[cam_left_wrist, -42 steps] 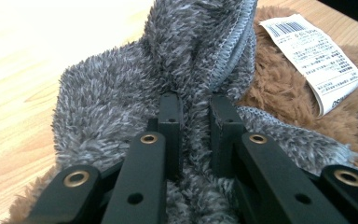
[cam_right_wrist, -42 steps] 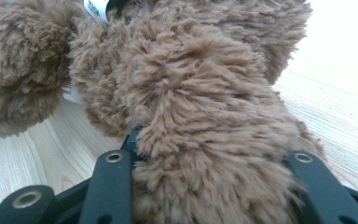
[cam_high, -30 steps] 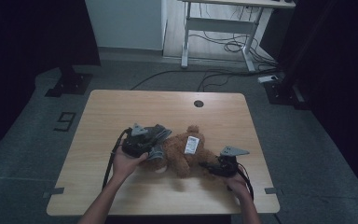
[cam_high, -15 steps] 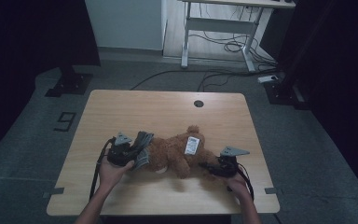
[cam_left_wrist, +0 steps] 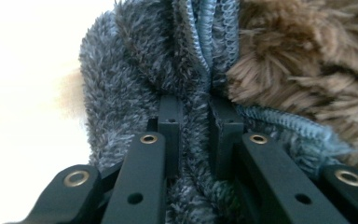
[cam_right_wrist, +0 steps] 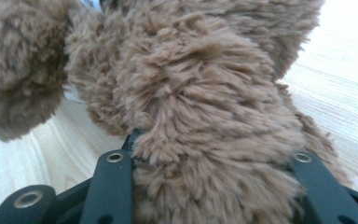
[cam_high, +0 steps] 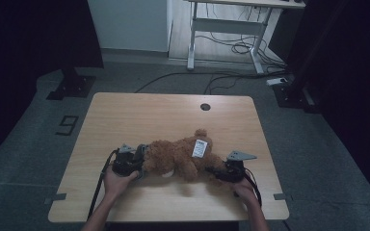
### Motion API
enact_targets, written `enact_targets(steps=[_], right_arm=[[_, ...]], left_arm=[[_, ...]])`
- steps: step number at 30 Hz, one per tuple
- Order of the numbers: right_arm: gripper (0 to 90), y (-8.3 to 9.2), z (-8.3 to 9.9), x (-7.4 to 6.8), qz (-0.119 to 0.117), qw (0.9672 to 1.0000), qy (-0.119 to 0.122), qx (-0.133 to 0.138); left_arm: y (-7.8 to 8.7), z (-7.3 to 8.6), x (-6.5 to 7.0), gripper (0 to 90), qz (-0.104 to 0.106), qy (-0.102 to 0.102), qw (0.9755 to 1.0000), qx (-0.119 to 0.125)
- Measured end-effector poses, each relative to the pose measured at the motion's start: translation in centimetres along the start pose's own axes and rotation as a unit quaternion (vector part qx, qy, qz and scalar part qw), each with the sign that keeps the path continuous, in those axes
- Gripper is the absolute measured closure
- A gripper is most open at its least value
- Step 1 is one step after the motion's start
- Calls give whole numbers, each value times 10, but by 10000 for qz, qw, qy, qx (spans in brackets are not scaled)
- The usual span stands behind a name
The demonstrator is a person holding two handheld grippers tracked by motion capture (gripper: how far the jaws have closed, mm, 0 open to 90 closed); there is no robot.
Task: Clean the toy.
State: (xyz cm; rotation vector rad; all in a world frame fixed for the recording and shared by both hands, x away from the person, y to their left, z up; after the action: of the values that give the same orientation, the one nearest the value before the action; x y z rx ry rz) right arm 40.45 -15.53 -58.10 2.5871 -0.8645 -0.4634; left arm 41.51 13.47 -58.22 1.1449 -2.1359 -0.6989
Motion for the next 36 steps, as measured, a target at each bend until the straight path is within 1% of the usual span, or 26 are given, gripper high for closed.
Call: enact_targets(steps=[2, 3, 6, 7, 9, 10, 12, 13, 14, 15, 17, 19, 21, 22, 23, 25, 27, 29, 31, 34, 35, 36], right_arm=[[559, -3, -1, 2, 61, 10000, 48, -23], [559, -5, -2, 4, 100, 9999, 57, -9], [559, -8, -6, 14, 227, 9997, -14, 67], [559, -8, -6, 16, 239, 9997, -21, 84], [559, -9, -7, 20, 239, 9996, -57, 110], [559, -9, -7, 20, 237, 9996, -64, 118], [558, -8, -7, 20, 253, 9996, -35, 110], [558, -9, -7, 20, 288, 9995, -11, 111], [558, -9, -7, 19, 326, 9994, 3, 111], [558, -9, -7, 19, 348, 9993, 14, 106], [557, -9, -6, 18, 391, 9992, 42, 109], [557, -9, -6, 18, 392, 9992, 20, 118], [557, -9, -6, 18, 378, 9992, 1, 133], [556, -9, -6, 18, 375, 9992, 2, 135], [556, -8, -5, 17, 370, 9992, -12, 132], [553, -8, -5, 18, 370, 9992, 12, 149], [544, -7, -5, 17, 359, 9992, 1, 152], [530, -6, -5, 16, 303, 9994, -73, 168], [499, -4, -6, 15, 232, 9995, -108, 162], [406, 3, -9, 11, 117, 9996, -159, 204], [356, 7, -11, 10, 54, 9994, -206, 265], [319, 10, -13, 11, 63, 9992, -239, 301]], left_arm=[[-5, -9, -2, 772, -80, -1, 10000, 20], [-8, -15, -4, 772, -99, 41, 9999, 53], [-10, -28, -6, 770, -135, 60, 9998, 125], [-7, -33, -6, 770, -152, 36, 9997, 183], [5, -47, -5, 769, -171, -51, 9992, 353], [12, -55, -3, 768, -143, -67, 9988, 466], [26, -70, 3, 766, -59, -110, 9976, 686], [31, -77, 7, 765, -35, -175, 9968, 778], [34, -82, 11, 765, -20, -219, 9964, 820], [38, -91, 18, 765, 11, -303, 9955, 896], [38, -101, 33, 765, 78, -458, 9946, 929], [32, -108, 46, 764, 90, -614, 9941, 888], [24, -110, 56, 761, 112, -727, 9941, 796], [17, -110, 61, 760, 107, -765, 9945, 709], [11, -108, 63, 758, 101, -769, 9948, 652], [3, -104, 65, 756, 161, -741, 9956, 551], [-1, -97, 66, 754, 193, -766, 9957, 474], [-2, -89, 65, 751, 267, -781, 9955, 475], [1, -83, 65, 752, 321, -781, 9949, 553], [5, -72, 66, 753, 330, -851, 9937, 645], [6, -70, 66, 754, 333, -861, 9935, 669], [7, -66, 67, 754, 349, -867, 9931, 714]])
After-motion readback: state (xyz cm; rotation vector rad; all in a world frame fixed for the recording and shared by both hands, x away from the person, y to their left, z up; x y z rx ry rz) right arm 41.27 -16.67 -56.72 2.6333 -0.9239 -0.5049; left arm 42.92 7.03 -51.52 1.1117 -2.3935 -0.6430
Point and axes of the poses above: each handheld gripper's, and its own axes: y roughly backward along the jaws, z roughly out of its underside, x roughly to its right, the point moved 9 cm from there along -y, roughly forward along the jaws, and after that the axes turned 4 degrees about y, right-handed, at the moved point
